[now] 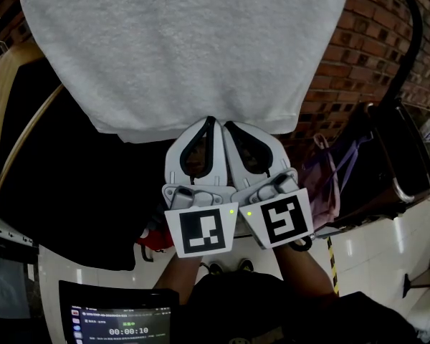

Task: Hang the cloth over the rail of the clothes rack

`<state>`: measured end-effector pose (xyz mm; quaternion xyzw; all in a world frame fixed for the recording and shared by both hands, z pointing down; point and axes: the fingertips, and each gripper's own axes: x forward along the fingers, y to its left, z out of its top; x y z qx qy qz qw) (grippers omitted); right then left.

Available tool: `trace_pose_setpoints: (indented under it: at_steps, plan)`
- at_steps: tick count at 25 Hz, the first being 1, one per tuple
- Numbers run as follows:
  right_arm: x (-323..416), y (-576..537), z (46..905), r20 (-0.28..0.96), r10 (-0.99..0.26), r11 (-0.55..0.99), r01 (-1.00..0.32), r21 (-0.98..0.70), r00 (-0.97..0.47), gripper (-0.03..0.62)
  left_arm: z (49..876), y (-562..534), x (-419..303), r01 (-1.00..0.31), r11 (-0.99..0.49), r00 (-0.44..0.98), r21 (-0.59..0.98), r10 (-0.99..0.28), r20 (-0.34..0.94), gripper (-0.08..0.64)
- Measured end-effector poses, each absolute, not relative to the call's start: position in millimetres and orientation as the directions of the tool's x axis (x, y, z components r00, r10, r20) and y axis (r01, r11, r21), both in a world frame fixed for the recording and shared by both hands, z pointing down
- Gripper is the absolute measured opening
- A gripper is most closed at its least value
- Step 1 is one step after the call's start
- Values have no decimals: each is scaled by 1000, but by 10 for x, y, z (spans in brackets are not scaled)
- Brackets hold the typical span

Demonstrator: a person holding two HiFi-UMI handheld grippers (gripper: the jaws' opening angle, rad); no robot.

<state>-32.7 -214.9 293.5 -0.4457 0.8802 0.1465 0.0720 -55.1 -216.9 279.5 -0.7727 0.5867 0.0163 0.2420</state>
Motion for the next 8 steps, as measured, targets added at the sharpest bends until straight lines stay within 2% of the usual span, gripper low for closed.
trace_pose_setpoints:
  at_steps: [8]
  plan:
    - [-310,-2137,2918,-257,-765,554,-807,203,-590,5,2777,-2156,-537,-914,-197,315,-354,-896,-314,6]
